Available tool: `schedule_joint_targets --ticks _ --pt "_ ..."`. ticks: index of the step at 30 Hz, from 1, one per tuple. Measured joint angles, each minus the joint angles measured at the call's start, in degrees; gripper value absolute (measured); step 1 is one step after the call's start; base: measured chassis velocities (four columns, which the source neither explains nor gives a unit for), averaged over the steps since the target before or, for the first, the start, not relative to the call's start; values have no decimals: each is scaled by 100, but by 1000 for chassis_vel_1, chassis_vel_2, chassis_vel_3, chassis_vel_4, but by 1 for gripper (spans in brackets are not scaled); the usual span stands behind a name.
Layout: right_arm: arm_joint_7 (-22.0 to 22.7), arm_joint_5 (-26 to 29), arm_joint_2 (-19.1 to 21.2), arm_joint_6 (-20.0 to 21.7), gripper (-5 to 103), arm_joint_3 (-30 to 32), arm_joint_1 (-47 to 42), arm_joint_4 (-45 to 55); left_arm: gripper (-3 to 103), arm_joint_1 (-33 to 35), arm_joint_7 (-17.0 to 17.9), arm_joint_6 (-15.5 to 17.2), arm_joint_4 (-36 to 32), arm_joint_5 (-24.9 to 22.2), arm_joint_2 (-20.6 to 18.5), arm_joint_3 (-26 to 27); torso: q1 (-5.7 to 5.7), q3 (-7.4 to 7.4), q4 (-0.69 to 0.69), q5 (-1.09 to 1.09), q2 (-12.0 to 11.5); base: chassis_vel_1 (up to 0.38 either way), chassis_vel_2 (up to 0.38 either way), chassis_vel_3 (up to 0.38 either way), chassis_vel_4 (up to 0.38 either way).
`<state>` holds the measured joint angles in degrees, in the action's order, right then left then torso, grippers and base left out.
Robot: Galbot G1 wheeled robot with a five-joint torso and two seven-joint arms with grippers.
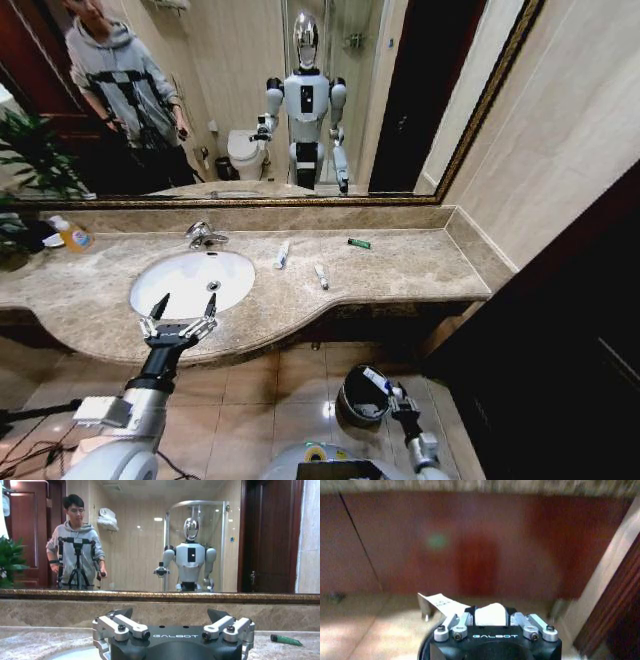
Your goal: Pick up the trash from the sink and place it in the trash bin.
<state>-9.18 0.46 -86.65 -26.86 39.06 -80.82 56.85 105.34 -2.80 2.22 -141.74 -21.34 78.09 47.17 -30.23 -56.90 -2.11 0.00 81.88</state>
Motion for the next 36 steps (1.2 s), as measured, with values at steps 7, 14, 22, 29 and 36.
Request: schedule_joint_targets --ticks 7,14,22,29,36 --pt "201 -458 -14 -260 33 64 937 -1618 100 0 0 0 0 0 0 1 0 0 -2 1 0 0 0 0 0" --pt "253 -646 -37 -299 33 105 1585 -2540 100 0 1 0 0 0 0 1 -1 0 0 -1 0 0 0 0 0" --pt "161 -608 -20 -49 44 160 2039 -3188 100 0 1 0 0 0 -1 1 0 0 0 -1 0 0 0 0 0" --pt "145 -818 -7 39 65 170 2022 -3184 100 0 1 0 0 0 0 1 0 0 0 0 0 0 0 0 0" --pt "137 -841 -8 -11 86 183 1898 -3031 100 0 1 0 0 0 -1 1 0 0 -1 0 0 0 0 0 0"
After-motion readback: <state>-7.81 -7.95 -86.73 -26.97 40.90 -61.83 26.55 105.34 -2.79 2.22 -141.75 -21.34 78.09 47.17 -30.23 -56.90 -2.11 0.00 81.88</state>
